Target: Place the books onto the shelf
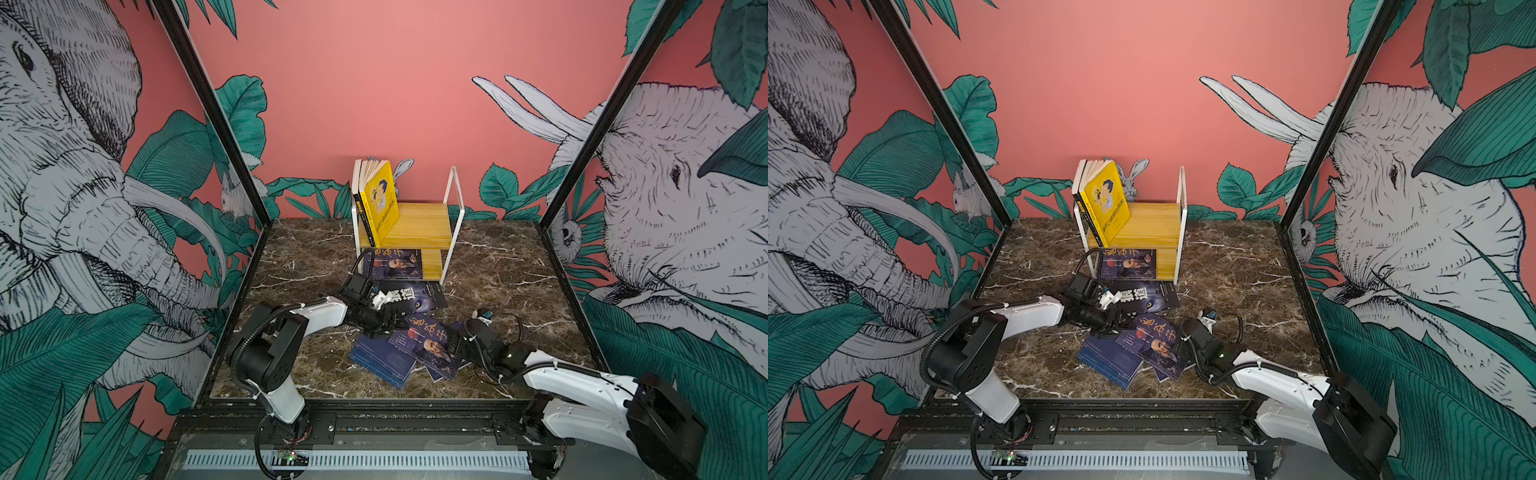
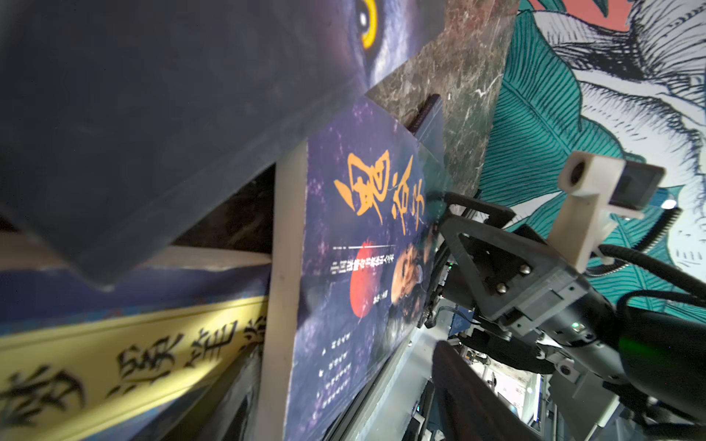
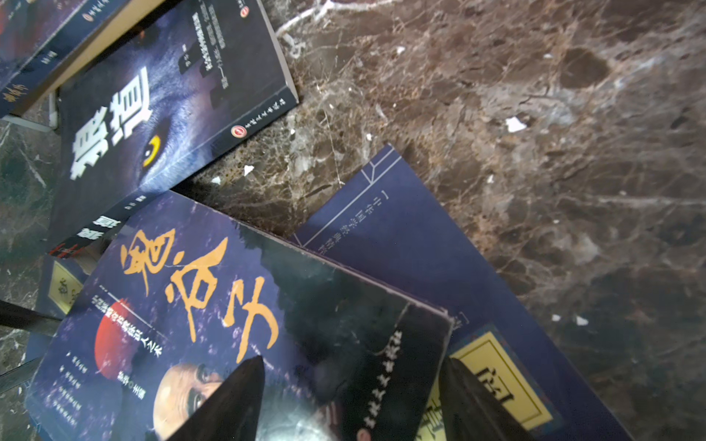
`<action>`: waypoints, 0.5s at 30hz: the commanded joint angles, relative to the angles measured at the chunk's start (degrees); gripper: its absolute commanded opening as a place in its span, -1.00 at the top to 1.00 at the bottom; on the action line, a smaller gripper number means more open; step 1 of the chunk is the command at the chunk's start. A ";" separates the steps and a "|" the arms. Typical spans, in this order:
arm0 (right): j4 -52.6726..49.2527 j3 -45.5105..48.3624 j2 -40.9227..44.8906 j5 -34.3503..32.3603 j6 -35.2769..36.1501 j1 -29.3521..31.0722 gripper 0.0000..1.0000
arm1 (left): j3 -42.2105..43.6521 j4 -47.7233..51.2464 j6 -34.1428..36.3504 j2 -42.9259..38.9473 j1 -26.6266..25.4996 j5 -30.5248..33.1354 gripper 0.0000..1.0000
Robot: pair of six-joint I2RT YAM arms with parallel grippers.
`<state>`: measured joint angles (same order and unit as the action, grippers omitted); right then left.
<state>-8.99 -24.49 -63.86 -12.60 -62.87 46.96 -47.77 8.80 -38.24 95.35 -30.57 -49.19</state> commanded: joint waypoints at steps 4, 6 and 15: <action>1.25 0.43 0.35 -0.76 -3.55 0.58 -0.46 | 0.27 -7.83 -8.12 -2.09 -1.63 -6.61 -0.24; 1.86 0.77 0.34 -0.67 -3.98 0.74 -0.46 | 0.28 -8.29 -9.42 -2.68 -1.79 -7.32 -0.20; 5.34 0.84 -2.89 -0.27 -4.30 1.03 -0.45 | -0.13 -11.16 -12.56 -1.87 -4.36 -8.07 0.00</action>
<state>-8.25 -23.81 -65.78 -14.35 -63.90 47.18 -47.20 1.04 -48.80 95.02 -33.52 -54.41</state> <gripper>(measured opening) 0.725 0.507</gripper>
